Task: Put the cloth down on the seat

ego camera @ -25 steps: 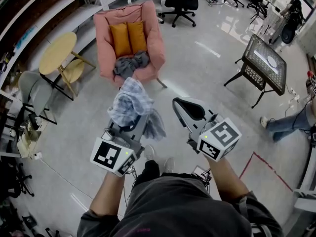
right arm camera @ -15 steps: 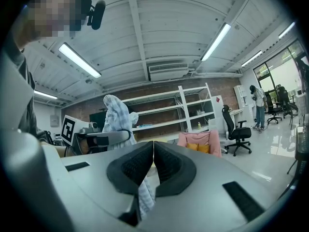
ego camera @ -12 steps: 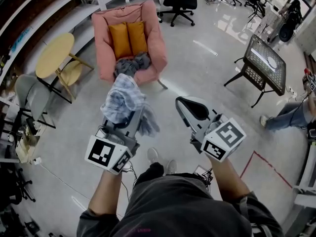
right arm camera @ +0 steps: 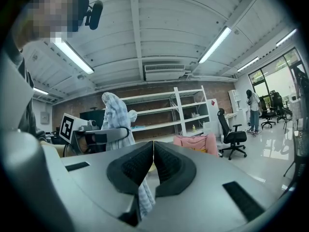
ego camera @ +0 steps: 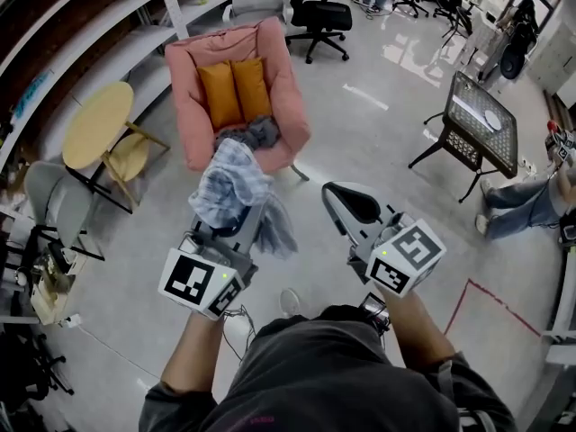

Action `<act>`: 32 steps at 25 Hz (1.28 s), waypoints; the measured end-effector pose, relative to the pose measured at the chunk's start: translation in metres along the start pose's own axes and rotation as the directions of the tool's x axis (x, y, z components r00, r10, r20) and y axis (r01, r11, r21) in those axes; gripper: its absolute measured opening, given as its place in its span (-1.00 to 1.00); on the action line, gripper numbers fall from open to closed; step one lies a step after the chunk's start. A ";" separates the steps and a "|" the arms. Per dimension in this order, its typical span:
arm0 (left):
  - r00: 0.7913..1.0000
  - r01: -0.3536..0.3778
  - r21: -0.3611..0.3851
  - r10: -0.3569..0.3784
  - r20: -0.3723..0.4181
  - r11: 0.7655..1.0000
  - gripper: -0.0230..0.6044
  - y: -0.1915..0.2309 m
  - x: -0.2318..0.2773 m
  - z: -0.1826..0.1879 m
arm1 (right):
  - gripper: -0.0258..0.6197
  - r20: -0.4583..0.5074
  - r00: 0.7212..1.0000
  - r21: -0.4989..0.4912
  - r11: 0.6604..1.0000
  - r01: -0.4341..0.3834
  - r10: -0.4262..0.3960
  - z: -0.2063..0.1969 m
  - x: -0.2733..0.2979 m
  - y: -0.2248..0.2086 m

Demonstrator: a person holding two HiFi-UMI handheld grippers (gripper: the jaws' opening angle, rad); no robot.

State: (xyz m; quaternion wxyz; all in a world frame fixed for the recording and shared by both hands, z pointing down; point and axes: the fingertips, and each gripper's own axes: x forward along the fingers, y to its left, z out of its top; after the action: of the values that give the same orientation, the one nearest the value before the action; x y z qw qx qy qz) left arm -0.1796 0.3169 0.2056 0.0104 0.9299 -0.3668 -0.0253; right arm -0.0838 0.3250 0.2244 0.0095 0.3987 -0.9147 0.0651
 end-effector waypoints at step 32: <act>0.998 -0.060 0.004 0.060 -0.012 0.998 -0.77 0.129 0.140 0.003 | -0.87 -0.015 0.998 0.045 0.998 -0.052 0.053 0.010 0.129 -0.148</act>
State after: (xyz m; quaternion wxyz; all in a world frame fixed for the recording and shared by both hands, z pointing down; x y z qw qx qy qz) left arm -0.1661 0.1269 0.2024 0.0120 0.9187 -0.3944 -0.0186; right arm -0.0636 0.1300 0.2396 0.0060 0.3741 -0.9231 0.0891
